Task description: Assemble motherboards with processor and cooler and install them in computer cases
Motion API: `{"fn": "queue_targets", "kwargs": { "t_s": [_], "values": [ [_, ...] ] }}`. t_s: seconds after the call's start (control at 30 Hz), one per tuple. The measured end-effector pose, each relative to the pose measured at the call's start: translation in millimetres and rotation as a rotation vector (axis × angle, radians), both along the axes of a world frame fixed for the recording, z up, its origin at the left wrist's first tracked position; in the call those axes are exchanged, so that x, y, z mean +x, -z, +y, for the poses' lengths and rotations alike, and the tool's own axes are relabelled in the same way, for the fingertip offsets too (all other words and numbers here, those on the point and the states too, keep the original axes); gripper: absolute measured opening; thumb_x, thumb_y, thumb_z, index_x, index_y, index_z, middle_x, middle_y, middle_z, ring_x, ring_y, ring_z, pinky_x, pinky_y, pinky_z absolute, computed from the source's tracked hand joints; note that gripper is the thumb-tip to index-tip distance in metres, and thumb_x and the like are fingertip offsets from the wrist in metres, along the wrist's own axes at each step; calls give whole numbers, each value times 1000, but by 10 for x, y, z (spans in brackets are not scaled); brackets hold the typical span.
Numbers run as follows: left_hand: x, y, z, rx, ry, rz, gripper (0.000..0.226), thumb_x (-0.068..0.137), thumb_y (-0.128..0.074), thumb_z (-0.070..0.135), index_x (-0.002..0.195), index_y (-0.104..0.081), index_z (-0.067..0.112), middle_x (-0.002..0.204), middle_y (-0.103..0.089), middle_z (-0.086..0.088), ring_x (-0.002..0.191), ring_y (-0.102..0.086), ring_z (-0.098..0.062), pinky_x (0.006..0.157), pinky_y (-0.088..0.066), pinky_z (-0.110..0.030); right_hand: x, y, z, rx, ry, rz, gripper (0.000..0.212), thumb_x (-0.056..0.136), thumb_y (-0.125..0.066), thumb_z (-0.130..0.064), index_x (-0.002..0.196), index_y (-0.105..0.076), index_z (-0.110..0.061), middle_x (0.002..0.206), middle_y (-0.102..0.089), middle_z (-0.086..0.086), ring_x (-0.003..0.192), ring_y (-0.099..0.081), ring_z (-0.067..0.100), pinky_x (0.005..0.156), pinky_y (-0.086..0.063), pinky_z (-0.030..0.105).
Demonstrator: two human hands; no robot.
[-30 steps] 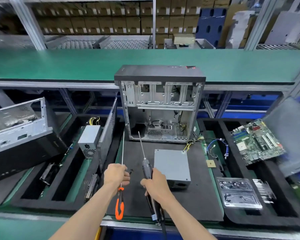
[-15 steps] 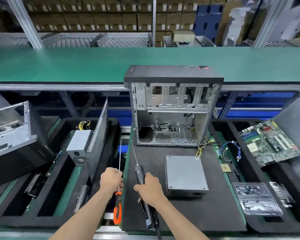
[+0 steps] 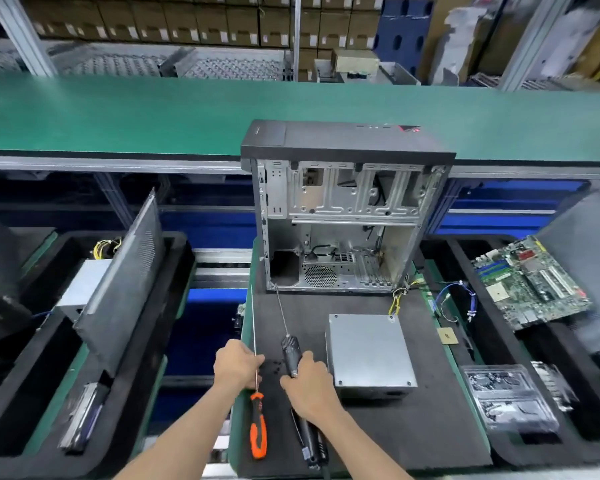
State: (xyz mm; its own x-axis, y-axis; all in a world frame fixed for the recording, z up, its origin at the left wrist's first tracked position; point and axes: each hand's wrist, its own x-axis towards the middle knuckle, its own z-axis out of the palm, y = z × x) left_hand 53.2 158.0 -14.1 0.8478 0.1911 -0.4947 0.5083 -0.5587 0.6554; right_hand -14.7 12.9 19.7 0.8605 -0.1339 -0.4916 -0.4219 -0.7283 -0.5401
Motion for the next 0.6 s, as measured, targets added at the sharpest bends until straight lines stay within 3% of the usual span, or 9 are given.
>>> {"fn": "queue_targets", "kwargs": {
  "t_s": [0.13,0.27,0.37,0.5,0.6],
  "values": [
    [42,65,-57,75,45,29,32,81,-81,23,79,-67,-6,74,-73,-19,68,-73,-32,71,-62,-42,47,40,-31,-82,-59,-6,44,99,-53,-35,128,-38,-7,129,-55,19,118,-55,39,94,-44,39],
    [64,103,-98,90,59,65,32,80,-83,22,71,-61,0,58,-70,-14,50,-70,-28,55,-62,-42,88,49,-4,-138,-113,-5,50,102,-51,-35,136,-31,-5,132,-54,18,120,-55,38,96,-45,40],
    [90,113,-75,143,118,67,33,80,-83,27,71,-63,2,60,-71,-12,49,-70,-25,58,-63,-39,132,58,24,-148,-116,-22,46,102,-51,-34,135,-33,-7,134,-52,15,120,-56,35,97,-47,41],
    [91,146,-12,237,265,-93,26,85,-77,31,78,-62,11,76,-70,-3,68,-69,-21,71,-59,-37,199,95,19,-170,-102,-29,44,101,-55,-32,134,-38,-8,138,-42,12,124,-54,32,101,-45,37],
    [91,191,-3,265,500,-301,7,91,-68,23,92,-62,19,94,-54,7,89,-57,-16,81,-51,-34,221,134,12,-173,-60,-31,44,100,-56,-30,135,-40,-8,138,-43,10,124,-54,28,100,-43,32]
  ]
}}
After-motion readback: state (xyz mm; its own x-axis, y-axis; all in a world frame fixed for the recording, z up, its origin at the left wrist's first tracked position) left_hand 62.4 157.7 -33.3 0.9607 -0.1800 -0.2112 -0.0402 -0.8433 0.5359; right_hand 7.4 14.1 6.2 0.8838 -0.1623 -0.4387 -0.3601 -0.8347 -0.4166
